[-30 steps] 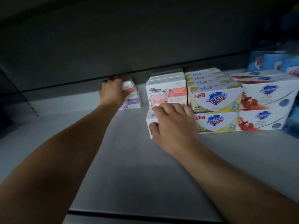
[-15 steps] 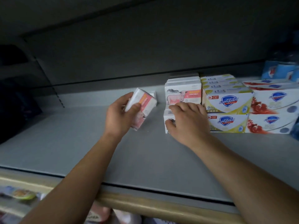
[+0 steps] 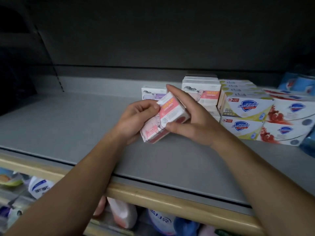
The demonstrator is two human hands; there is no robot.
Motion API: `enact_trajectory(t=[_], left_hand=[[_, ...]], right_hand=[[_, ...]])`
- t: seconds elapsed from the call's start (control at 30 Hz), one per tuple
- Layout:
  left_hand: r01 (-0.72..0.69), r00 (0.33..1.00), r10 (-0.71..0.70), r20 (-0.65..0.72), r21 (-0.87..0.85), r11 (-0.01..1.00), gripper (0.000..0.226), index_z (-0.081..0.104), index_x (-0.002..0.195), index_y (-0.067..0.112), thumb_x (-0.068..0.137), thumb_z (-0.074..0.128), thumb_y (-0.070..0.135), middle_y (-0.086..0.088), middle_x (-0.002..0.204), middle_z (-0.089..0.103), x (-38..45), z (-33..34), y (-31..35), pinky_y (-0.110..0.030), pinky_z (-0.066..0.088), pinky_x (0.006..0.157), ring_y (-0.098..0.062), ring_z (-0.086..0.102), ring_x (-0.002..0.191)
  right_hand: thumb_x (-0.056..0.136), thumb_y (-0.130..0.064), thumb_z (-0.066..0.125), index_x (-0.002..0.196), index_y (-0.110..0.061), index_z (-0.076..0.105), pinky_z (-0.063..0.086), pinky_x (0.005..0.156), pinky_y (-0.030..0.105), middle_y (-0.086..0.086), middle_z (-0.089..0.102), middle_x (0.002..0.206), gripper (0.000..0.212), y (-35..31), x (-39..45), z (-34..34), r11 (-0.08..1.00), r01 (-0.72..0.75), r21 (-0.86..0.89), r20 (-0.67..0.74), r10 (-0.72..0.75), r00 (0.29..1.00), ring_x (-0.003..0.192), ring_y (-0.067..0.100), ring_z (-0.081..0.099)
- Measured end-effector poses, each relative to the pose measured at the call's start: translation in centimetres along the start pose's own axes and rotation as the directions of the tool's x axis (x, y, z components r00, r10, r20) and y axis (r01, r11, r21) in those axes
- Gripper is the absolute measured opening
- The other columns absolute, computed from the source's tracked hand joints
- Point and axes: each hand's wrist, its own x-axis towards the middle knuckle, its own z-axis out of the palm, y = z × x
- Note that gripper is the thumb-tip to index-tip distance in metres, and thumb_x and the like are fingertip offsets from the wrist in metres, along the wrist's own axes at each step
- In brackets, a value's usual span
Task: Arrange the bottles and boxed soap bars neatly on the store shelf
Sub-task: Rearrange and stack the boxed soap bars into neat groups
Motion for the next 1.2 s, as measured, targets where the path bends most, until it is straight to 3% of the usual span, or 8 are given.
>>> enact_trajectory(t=[0.17, 0.33, 0.5, 0.67, 0.83, 0.97, 1.07, 1.2], left_hand=[[0.014, 1.000, -0.014, 0.001, -0.117, 0.993, 0.034, 0.062, 0.106, -0.004, 0.078, 0.072, 0.013, -0.016, 0.093, 0.071, 0.0, -0.1, 0.3, -0.031, 0.057, 0.074, -0.022, 0.069, 0.078], [-0.071, 0.973, 0.117, 0.198, -0.226, 0.972, 0.082, 0.052, 0.128, 0.007, 0.060, 0.088, 0.035, -0.021, 0.112, 0.062, -0.1, -0.9, 0.5, -0.041, 0.057, 0.083, -0.033, 0.067, 0.093], [-0.147, 0.980, 0.172, -0.104, 0.212, 0.966, 0.045, 0.060, 0.100, -0.009, 0.081, 0.065, 0.031, -0.011, 0.077, 0.073, 0.3, -0.2, 0.0, -0.029, 0.057, 0.055, -0.025, 0.069, 0.064], [-0.190, 0.962, 0.236, -0.141, 0.279, 0.941, 0.041, 0.064, 0.088, -0.001, 0.087, 0.059, 0.039, -0.011, 0.072, 0.072, -0.1, -0.3, 0.1, -0.028, 0.053, 0.049, -0.028, 0.066, 0.058], [-0.055, 0.979, 0.073, -0.192, 0.094, 0.994, 0.038, 0.065, 0.104, 0.017, 0.083, 0.063, 0.048, -0.007, 0.066, 0.063, -0.2, -0.1, 0.3, -0.026, 0.049, 0.047, -0.023, 0.059, 0.048], [0.110, 0.994, -0.110, 0.010, -0.191, 0.975, 0.066, 0.063, 0.110, 0.013, 0.073, 0.049, 0.066, -0.007, 0.081, 0.071, -0.2, 0.0, 1.0, -0.023, 0.052, 0.046, -0.017, 0.066, 0.053], [0.174, 0.983, -0.181, -0.023, -0.175, 0.969, 0.072, 0.063, 0.113, 0.013, 0.069, 0.047, 0.068, -0.006, 0.079, 0.068, 0.1, 0.1, 0.8, -0.023, 0.051, 0.043, -0.014, 0.063, 0.049], [0.109, 0.987, -0.118, -0.105, -0.088, 0.990, 0.040, 0.073, 0.090, 0.023, 0.074, 0.058, 0.056, -0.002, 0.066, 0.066, 0.0, -0.2, 0.5, -0.023, 0.051, 0.043, -0.013, 0.059, 0.047]], right_hand=[[0.065, -0.033, 0.082, 0.128, -0.048, 0.051, 0.057, 0.076, 0.022, -0.028, 0.062, 0.109, 0.071, -0.6, -0.3, -0.4, 0.999, -0.050, 0.000, -0.127, 0.049, 0.991, 0.095, 0.003, 0.067], [0.068, -0.072, 0.060, 0.096, -0.037, 0.069, 0.058, 0.061, 0.034, 0.001, 0.072, 0.083, 0.046, -1.3, 0.1, -1.0, 0.949, -0.284, 0.136, -0.373, 0.315, 0.873, 0.061, 0.014, 0.070], [0.087, -0.073, 0.044, 0.092, -0.018, 0.073, 0.042, 0.039, 0.021, 0.011, 0.072, 0.072, 0.063, -1.6, -0.4, -1.2, 0.772, -0.575, 0.271, -0.058, 0.609, 0.791, 0.044, 0.016, 0.058], [0.088, -0.072, 0.045, 0.096, -0.018, 0.074, 0.041, 0.037, 0.020, 0.015, 0.072, 0.080, 0.062, -1.4, -0.6, -0.8, 0.700, -0.615, 0.364, 0.085, 0.632, 0.770, 0.045, 0.017, 0.057], [0.090, -0.060, 0.055, 0.095, -0.027, 0.069, 0.041, 0.043, 0.021, 0.004, 0.065, 0.083, 0.036, -0.8, -0.2, 0.1, 0.844, -0.377, 0.382, -0.204, 0.475, 0.856, 0.049, 0.009, 0.054], [0.078, -0.056, 0.057, 0.123, -0.045, 0.055, 0.050, 0.080, 0.028, -0.016, 0.059, 0.113, 0.046, -0.5, -0.3, -0.2, 0.984, -0.174, -0.033, -0.442, 0.142, 0.886, 0.093, 0.005, 0.063], [0.074, -0.028, 0.071, 0.137, -0.034, 0.048, 0.045, 0.096, 0.024, -0.016, 0.044, 0.127, 0.067, -0.5, -0.8, -0.3, 0.944, -0.001, -0.330, -0.333, -0.115, 0.936, 0.115, 0.003, 0.051], [0.074, -0.009, 0.073, 0.135, -0.027, 0.051, 0.041, 0.095, 0.015, -0.016, 0.042, 0.130, 0.067, -0.5, -0.9, 0.0, 0.906, 0.118, -0.406, -0.216, -0.221, 0.951, 0.113, -0.002, 0.049]])
